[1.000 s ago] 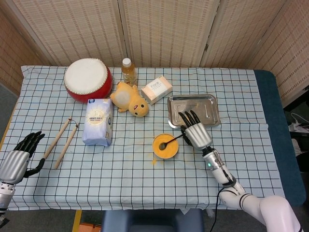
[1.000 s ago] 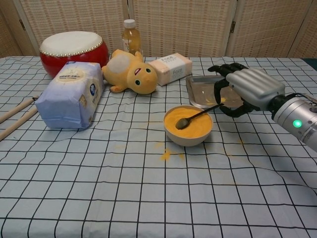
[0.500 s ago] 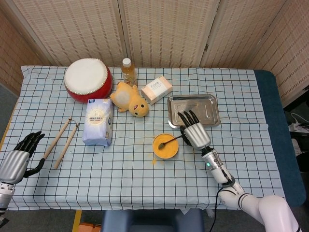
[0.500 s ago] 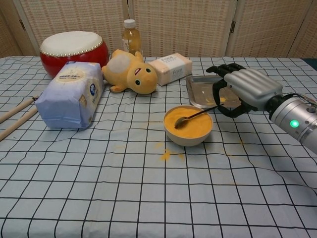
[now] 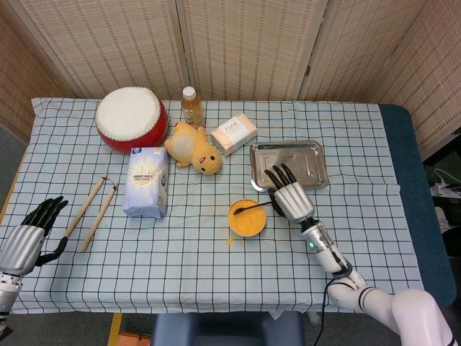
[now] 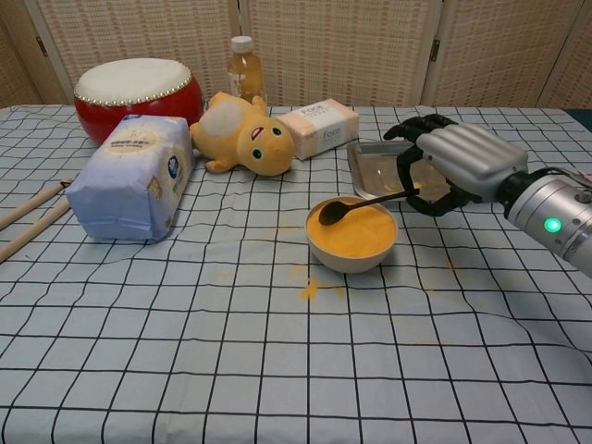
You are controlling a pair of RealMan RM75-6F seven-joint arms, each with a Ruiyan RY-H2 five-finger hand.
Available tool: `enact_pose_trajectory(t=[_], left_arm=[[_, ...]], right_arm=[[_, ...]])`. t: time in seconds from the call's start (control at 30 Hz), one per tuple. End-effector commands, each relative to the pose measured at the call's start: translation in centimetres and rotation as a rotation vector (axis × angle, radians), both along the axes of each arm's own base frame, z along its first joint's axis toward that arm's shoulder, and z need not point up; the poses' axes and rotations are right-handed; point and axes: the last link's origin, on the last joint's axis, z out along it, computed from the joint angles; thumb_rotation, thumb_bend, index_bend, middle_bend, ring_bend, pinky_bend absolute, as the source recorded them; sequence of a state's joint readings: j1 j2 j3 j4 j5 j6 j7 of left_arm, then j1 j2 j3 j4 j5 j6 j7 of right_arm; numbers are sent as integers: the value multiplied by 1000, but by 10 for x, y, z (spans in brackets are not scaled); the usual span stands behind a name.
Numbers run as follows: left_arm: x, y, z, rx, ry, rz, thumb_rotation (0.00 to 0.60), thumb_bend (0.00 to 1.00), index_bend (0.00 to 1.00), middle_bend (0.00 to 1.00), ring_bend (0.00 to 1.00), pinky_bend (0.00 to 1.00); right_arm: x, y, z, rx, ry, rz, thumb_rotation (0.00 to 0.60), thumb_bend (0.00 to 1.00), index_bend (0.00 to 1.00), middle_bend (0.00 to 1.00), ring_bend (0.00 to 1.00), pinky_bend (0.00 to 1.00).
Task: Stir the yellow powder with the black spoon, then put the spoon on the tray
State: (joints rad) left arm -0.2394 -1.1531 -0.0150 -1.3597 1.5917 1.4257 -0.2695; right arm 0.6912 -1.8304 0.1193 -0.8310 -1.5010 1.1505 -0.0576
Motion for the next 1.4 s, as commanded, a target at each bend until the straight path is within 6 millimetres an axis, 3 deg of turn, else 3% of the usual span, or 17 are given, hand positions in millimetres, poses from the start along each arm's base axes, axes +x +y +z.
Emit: enact_pose_trajectory(t=[0.03, 0.83, 1.4], left_arm=[[0, 0, -1, -1, 0, -1, 600, 453, 0, 0, 0, 188], [1, 0, -3, -4, 7, -1, 600, 453, 0, 0, 0, 188], [1, 1, -3, -6, 6, -3, 600, 452, 0, 0, 0, 188]], right_arm=[[-1, 0, 3, -3, 3, -7, 600, 449, 682, 108, 0, 2], [-2, 0, 23, -44, 51, 24, 600, 467, 759, 138, 0, 16], [9, -1, 12, -5, 193, 115, 600, 473, 805, 157, 0, 29]])
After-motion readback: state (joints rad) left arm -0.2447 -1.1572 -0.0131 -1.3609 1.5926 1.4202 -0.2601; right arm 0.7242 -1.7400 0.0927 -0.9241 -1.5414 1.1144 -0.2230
